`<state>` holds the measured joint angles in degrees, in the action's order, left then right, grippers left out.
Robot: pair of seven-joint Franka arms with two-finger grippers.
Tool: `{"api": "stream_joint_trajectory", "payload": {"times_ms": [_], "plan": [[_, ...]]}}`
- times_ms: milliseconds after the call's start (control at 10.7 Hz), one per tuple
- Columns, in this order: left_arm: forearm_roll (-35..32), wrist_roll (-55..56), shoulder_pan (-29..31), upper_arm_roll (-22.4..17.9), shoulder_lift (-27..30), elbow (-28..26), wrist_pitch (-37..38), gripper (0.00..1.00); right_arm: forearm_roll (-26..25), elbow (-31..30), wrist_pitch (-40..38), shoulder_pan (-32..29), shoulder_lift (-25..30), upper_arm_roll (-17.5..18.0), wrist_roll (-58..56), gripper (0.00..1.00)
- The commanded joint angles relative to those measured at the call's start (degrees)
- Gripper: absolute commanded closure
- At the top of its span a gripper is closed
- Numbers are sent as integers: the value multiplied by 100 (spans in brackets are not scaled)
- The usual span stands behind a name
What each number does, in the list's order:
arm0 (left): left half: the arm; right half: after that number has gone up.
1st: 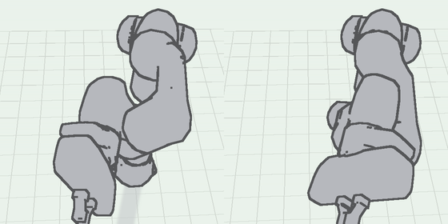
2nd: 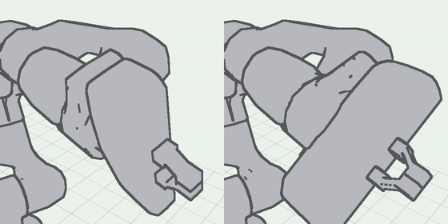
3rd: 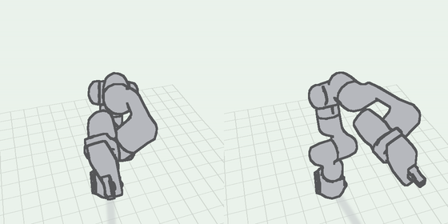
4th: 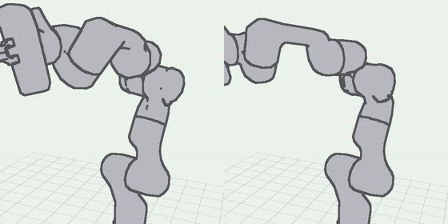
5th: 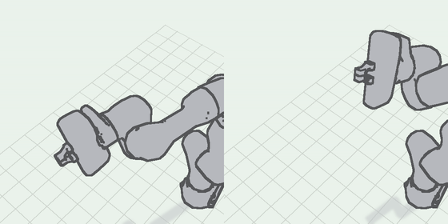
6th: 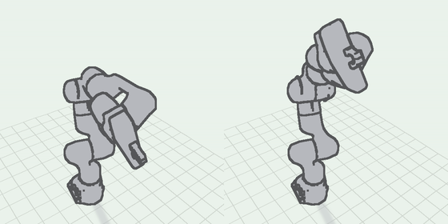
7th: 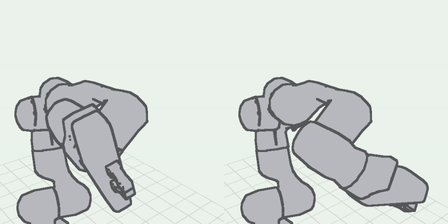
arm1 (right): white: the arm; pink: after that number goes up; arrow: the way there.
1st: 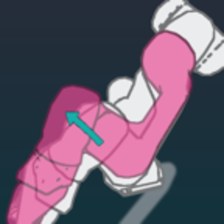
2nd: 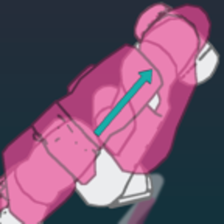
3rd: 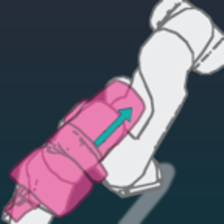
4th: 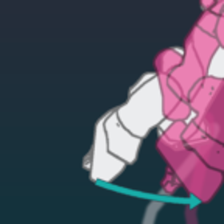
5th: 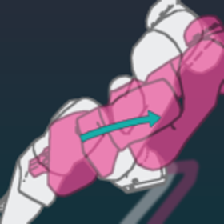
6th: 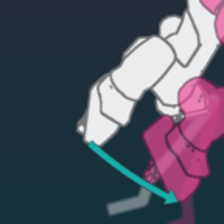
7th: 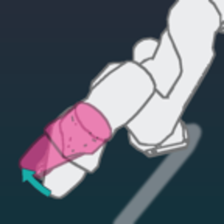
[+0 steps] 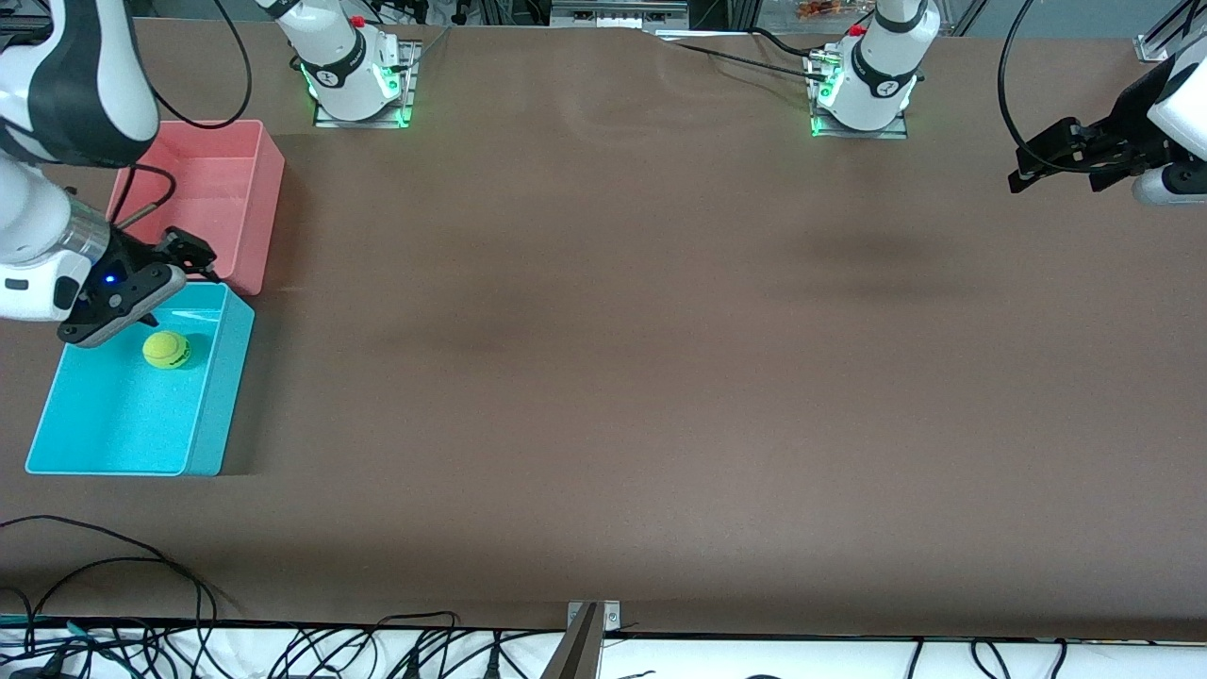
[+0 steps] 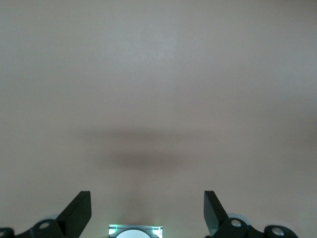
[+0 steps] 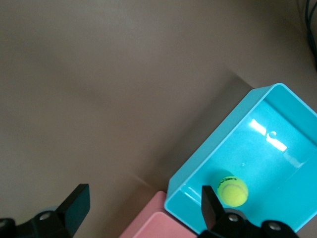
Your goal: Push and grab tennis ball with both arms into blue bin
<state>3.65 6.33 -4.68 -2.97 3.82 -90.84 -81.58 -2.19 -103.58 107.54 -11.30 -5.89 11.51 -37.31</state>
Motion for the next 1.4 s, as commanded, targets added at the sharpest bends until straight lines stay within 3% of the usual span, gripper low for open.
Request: {"api": "stream_joint_trajectory", "payload": {"times_ms": [0, 187, 468, 562, 749, 1311], "plan": [[48, 9, 28, -28, -75, 155, 168, 0, -54, -58, -171, 233, 351, 9, 1538, 0], [39, -18, 20, -11, -83, 190, 169, 0, -62, 171, -277, 443, 369, -69, 2190, 0], [31, -9, 11, -37, -189, 190, 37, 0, -62, 531, -575, 873, 360, -455, 2596, 0], [31, -9, 20, -37, -189, 190, 37, 0, -62, 767, -768, 1083, 360, -752, 2597, 0], [22, -9, 46, -55, -198, 190, 37, 0, -62, 1198, -1198, 1926, 308, -1718, 2597, 0], [31, -18, 125, -55, -215, 190, 37, 0, 192, 1393, -1341, 1921, 308, -1836, 3046, 0]]}}
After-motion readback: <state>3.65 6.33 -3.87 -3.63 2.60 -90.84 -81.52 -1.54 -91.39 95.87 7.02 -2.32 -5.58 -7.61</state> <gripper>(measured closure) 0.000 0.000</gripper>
